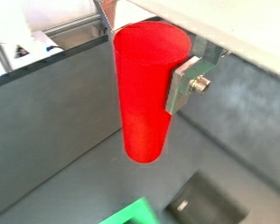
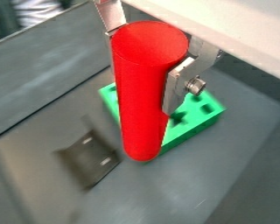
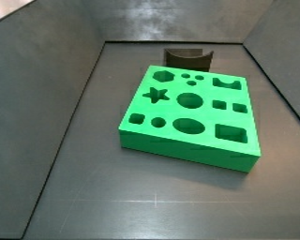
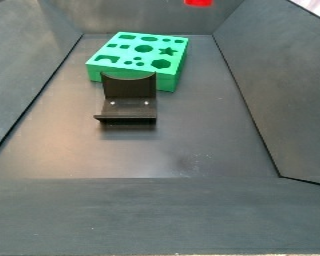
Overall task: Pick up the round object. Move up. Move to above the board. Insert the round object.
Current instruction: Move to above the board, then insert the round object.
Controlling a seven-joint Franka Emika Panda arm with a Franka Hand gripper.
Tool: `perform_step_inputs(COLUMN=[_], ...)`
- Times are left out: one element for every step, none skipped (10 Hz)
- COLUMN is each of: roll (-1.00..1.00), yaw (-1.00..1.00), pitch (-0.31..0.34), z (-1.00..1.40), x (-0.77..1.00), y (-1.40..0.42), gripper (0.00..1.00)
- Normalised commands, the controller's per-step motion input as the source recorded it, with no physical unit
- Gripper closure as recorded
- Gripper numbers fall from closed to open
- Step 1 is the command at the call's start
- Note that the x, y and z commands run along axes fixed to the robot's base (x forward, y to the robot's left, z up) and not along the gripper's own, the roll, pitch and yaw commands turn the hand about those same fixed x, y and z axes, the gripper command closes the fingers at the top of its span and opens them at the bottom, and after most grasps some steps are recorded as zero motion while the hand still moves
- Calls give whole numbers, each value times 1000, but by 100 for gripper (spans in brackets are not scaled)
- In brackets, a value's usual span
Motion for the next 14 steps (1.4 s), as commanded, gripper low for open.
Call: perform_step_inputs(roll=[-183,-138,-82,-26,-29,-12,-5,11,31,56,-57,-67,0,0], yaw=[-261,-113,-52,-29,-13,-2,5,6,4,7,0,0,0,0], pitch=[400,314,233,152,131,121,120,122,123,113,0,0,3,0], z=[-42,-41,-38,-30,-29,-21,-14,-7,0,13,-831,-800,-623,-546], x=[196,214,213,217,224,244,267,253,203,139,1000,1000,1000,1000], y=[-1000,-1000,-1000,-1000,-1000,-1000,-1000,-834,-558,-284,0,14,80,80], gripper=[100,100,100,100,100,100,100,100,100,100,100,100,100,100])
